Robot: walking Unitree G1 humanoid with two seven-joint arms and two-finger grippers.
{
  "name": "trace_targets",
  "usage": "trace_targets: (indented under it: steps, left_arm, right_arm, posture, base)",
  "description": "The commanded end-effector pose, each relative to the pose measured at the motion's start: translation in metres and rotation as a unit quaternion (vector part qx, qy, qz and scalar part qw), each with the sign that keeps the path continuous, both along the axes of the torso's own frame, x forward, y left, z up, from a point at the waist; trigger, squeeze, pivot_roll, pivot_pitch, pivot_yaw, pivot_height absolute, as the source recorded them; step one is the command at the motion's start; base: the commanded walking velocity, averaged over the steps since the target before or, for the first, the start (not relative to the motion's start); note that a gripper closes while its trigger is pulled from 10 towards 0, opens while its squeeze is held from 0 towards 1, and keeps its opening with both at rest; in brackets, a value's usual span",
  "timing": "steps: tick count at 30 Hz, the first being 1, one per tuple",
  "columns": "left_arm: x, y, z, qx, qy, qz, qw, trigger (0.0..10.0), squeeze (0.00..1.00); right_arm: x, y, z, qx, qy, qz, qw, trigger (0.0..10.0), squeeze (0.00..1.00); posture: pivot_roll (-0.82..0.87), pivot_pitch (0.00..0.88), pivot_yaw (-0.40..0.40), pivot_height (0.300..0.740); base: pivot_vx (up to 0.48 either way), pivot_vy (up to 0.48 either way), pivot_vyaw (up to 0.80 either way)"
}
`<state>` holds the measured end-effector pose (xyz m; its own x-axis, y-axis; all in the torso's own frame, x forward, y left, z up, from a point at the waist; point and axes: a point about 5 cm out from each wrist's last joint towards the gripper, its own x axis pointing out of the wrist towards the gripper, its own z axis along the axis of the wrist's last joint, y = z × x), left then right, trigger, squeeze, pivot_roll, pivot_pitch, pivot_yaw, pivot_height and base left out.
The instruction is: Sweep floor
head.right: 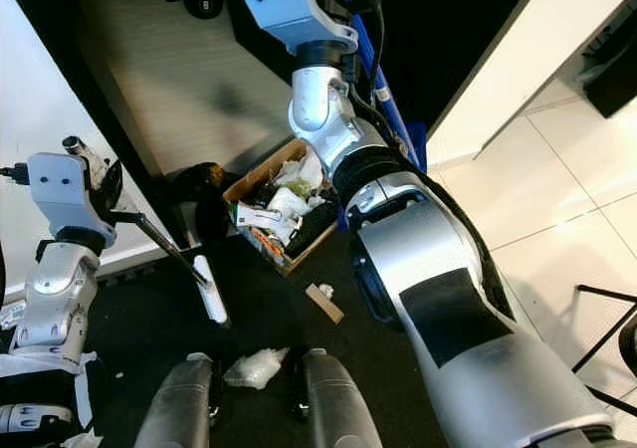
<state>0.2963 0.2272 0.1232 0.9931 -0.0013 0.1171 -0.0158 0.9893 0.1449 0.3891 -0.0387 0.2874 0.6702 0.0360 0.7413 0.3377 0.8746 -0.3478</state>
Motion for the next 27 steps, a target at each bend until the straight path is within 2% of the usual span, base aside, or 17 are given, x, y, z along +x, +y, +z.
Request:
trace_targets:
  steps: [1,3,6,8,9,11,13,19,22,25,27]
  left_arm:
    - [-0.001,-0.001,0.003,0.008,-0.01,-0.003,1.0,10.0,0.0]
    - [-0.002,-0.001,0.002,0.008,-0.009,-0.003,1.0,10.0,0.0]
    - [-0.002,-0.001,0.002,0.008,-0.008,-0.003,1.0,10.0,0.0]
    - [-0.002,-0.001,0.002,0.008,-0.009,-0.002,1.0,10.0,0.0]
    - [-0.002,-0.001,0.002,0.007,-0.009,-0.001,1.0,10.0,0.0]
    - [-0.002,-0.001,0.002,0.008,-0.009,-0.001,1.0,10.0,0.0]
    - [-0.002,-0.001,0.002,0.008,-0.009,-0.001,1.0,10.0,0.0]
    - [-0.002,-0.001,0.001,0.007,-0.009,0.001,1.0,10.0,0.0]
    - [-0.003,-0.001,0.001,0.007,-0.009,0.002,1.0,10.0,0.0]
    - [-0.003,-0.001,0.001,0.007,-0.008,0.003,1.0,10.0,0.0]
    - [-0.002,-0.002,0.0,0.007,-0.007,0.003,1.0,10.0,0.0]
  right_arm:
    - [-0.004,0.007,0.008,-0.02,-0.038,0.003,0.999,10.0,0.0]
    - [-0.015,0.028,0.008,-0.064,-0.077,0.048,0.994,10.0,0.0]
    - [-0.019,0.037,0.008,-0.056,-0.079,0.076,0.992,10.0,0.0]
    - [-0.017,0.034,0.009,-0.039,-0.074,0.059,0.995,10.0,0.0]
    - [-0.019,0.037,0.008,-0.052,-0.08,0.058,0.994,10.0,0.0]
    - [-0.03,0.055,0.004,-0.09,-0.11,0.107,0.984,10.0,0.0]
    - [-0.034,0.06,0.004,-0.086,-0.113,0.125,0.982,10.0,0.0]
    - [-0.035,0.063,-0.003,-0.085,-0.103,0.129,0.983,10.0,0.0]
    - [-0.033,0.059,-0.005,-0.089,-0.103,0.117,0.984,10.0,0.0]
    - [-0.026,0.047,-0.009,-0.086,-0.086,0.093,0.988,10.0,0.0]
    - [-0.015,0.026,-0.008,-0.046,-0.054,0.051,0.996,10.0,0.0]
  posture:
    - [0.11,0.165,-0.129,0.74]
    - [0.11,0.166,-0.132,0.74]
    - [0.11,0.164,-0.136,0.74]
    - [0.11,0.163,-0.134,0.74]
    - [0.11,0.163,-0.134,0.74]
    - [0.1,0.162,-0.138,0.74]
    - [0.1,0.161,-0.139,0.74]
    - [0.11,0.162,-0.144,0.74]
    - [0.1,0.161,-0.143,0.74]
    - [0.11,0.157,-0.144,0.74]
    - [0.11,0.151,-0.142,0.74]
  base:
    - [0.0,0.0,0.0]
    - [0.0,0.0,0.0]
    - [0.0,0.0,0.0]
    - [0.0,0.0,0.0]
    - [0.0,0.0,0.0]
    - [0.0,0.0,0.0]
    - [0.0,0.0,0.0]
    - [0.0,0.0,0.0]
    - [0.0,0.0,0.0]
    - [0.0,0.0,0.0]
    - [0.0,0.0,0.0]
